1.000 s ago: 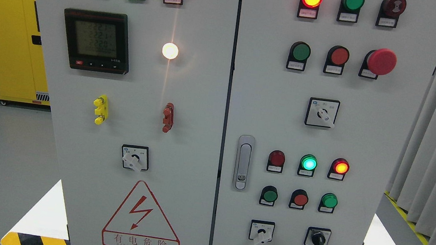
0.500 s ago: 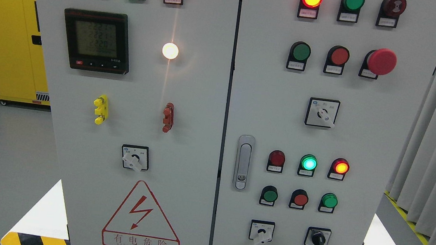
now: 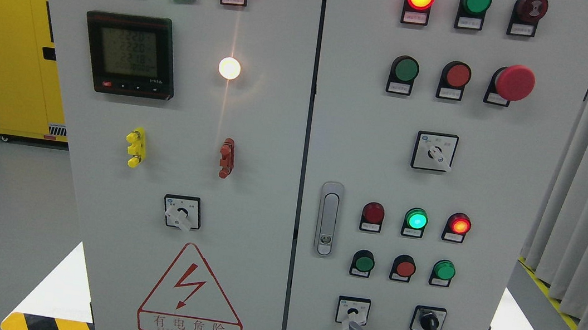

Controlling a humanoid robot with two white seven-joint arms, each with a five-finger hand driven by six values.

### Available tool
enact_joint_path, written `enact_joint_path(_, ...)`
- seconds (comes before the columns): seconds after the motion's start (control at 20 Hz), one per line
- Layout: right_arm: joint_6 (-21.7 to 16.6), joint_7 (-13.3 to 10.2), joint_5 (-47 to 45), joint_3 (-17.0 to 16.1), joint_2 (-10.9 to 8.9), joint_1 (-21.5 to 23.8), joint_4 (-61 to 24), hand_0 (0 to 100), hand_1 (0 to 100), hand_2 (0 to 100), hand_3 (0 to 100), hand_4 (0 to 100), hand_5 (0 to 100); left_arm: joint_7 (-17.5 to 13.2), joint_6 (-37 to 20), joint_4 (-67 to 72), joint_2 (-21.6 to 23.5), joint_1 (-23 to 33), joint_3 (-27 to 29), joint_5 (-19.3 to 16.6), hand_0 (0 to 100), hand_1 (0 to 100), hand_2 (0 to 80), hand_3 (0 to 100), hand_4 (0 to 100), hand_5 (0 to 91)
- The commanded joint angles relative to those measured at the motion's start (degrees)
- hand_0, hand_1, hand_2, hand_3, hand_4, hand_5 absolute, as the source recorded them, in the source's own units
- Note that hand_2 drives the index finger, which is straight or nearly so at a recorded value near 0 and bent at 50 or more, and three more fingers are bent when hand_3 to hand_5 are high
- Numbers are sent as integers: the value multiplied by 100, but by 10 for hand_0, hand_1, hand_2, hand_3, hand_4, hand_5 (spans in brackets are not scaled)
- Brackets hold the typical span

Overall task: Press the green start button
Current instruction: 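Raise the right hand toward the lower row of push buttons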

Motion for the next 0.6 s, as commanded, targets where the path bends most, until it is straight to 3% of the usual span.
enact_joint_path(0.0, 6, 74, 607, -401, -27, -696, 514, 766, 984, 0, 940, 974, 1000, 2, 4, 3, 0, 0, 0, 0, 120, 556, 0, 0, 0, 0)
enact_joint_path(0.2, 190, 74, 607, -393, -27, -970, 822, 693, 970, 0, 939, 970, 1000, 2, 4, -6, 0, 0, 0, 0, 120, 556, 0, 0, 0, 0)
enact_joint_path(0.55, 304, 161, 598, -375, -27, -1128, 937, 672, 962, 0, 937, 967, 1000, 2, 4, -6, 0, 0, 0, 0, 120, 556, 0, 0, 0, 0)
